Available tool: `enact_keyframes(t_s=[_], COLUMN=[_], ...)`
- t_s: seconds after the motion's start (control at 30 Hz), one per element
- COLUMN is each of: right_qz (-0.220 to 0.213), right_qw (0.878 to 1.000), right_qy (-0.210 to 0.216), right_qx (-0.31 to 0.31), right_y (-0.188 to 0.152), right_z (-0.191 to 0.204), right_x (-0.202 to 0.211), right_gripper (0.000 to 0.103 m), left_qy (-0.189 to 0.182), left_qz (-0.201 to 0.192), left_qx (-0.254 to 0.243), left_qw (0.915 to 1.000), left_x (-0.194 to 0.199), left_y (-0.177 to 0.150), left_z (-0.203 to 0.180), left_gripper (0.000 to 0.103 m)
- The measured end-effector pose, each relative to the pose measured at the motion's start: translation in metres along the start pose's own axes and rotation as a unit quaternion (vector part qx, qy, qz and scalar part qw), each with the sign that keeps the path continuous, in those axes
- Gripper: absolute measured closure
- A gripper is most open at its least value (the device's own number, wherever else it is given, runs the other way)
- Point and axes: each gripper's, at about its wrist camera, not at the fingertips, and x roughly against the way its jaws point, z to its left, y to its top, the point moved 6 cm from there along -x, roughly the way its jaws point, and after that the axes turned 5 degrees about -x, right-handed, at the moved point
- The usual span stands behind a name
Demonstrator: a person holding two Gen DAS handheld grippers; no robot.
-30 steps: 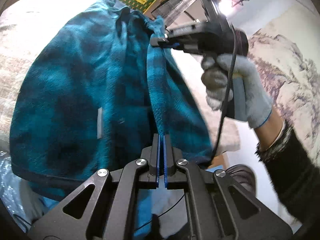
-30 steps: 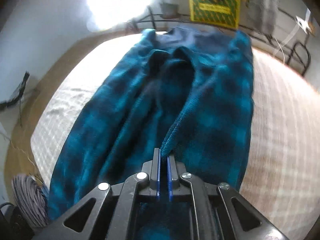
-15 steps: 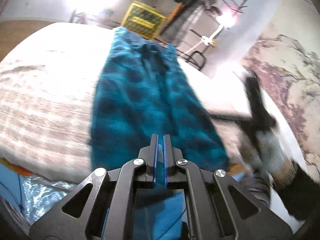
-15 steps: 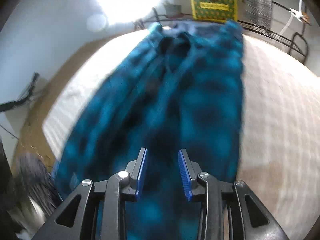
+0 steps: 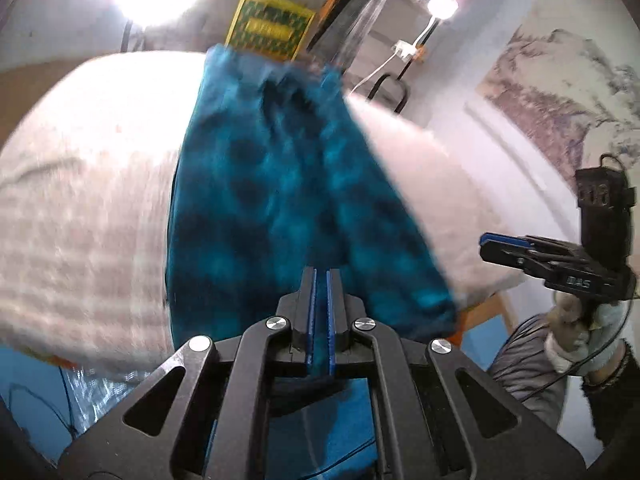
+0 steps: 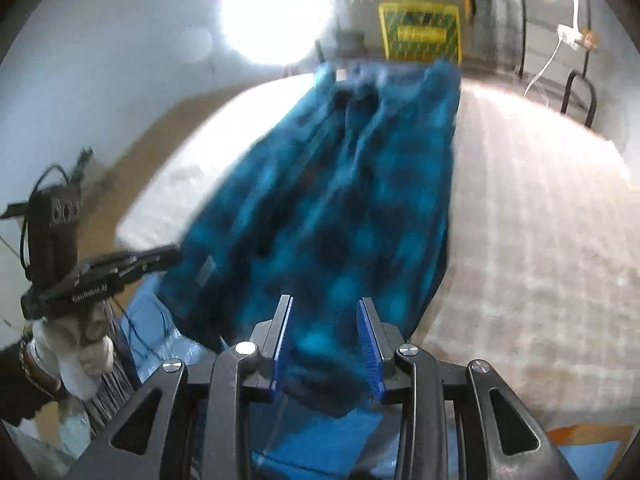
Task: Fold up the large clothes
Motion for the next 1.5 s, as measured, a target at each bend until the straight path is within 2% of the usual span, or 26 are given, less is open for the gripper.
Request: enact_keyframes(t_s=[0.17,0.23,0.37,0.47,0.5,0.57,0.7,0.93,1.07,1.17,1.27,1.4,1.43,1.5], right_qz=[-0.097,-0.122,-0.143,-0.13,-0.126,-0.117,-0.094,-0.072,-0.059,-0.051,-0.044,-0.043,-0.04,-0.022], right_qw=[0.995,0.992,0.989,0.991,0.991,0.992,0.994,0.995,0.995,0.995,0.995,0.995,0.995,0.996], right_qy=[-0.014,-0.012,-0.033,-0.037,-0.039,-0.039,-0.034,-0.045,-0.043,-0.048,-0.047,-0.047,-0.048,-0.063], right_qx=[-0.005,-0.002,0.001,0.004,0.003,-0.011,-0.048,-0.058,-0.074,-0.077,-0.08,-0.076,-0.073,-0.052], right_y=[0.043,0.062,0.098,0.122,0.127,0.146,0.184,0.254,0.281,0.293,0.304,0.327,0.331,0.335], right_z=[-0.002,-0.002,-0.012,-0.024,-0.032,-0.048,-0.083,-0.124,-0.15,-0.167,-0.182,-0.191,-0.192,-0.19], right_x=[0.063,0.081,0.095,0.082,0.076,0.057,0.001,-0.099,-0.155,-0.195,-0.224,-0.258,-0.267,-0.29], right_gripper=[0.064,0.056,0.056,0.062,0.066,0.066,0.07,0.071,0.072,0.073,0.073,0.074,0.074,0.074], left_qy=[0.01,0.019,0.065,0.08,0.087,0.103,0.117,0.113,0.116,0.107,0.097,0.111,0.109,0.112], left_qz=[-0.052,-0.067,-0.073,-0.084,-0.08,-0.069,-0.035,0.009,0.032,0.04,0.044,0.063,0.07,0.06], left_qx=[-0.034,-0.036,-0.047,-0.037,-0.039,-0.049,-0.066,-0.08,-0.091,-0.099,-0.122,-0.182,-0.185,-0.196], left_qw=[0.998,0.9969,0.9941,0.9926,0.9923,0.9911,0.9904,0.9904,0.9886,0.9885,0.9869,0.975,0.974,0.9724], left_x=[0.049,0.066,0.07,0.061,0.053,0.033,-0.034,-0.161,-0.23,-0.266,-0.299,-0.343,-0.353,-0.359], left_y=[0.067,0.096,0.143,0.168,0.175,0.185,0.209,0.255,0.27,0.279,0.289,0.293,0.29,0.287], left_z=[-0.009,0.0,0.028,0.056,0.066,0.084,0.121,0.185,0.222,0.232,0.226,0.21,0.209,0.206], left_gripper=[0.103,0.103,0.103,0.103,0.103,0.103,0.103,0.103,0.103,0.103,0.103,0.103,0.103,0.103])
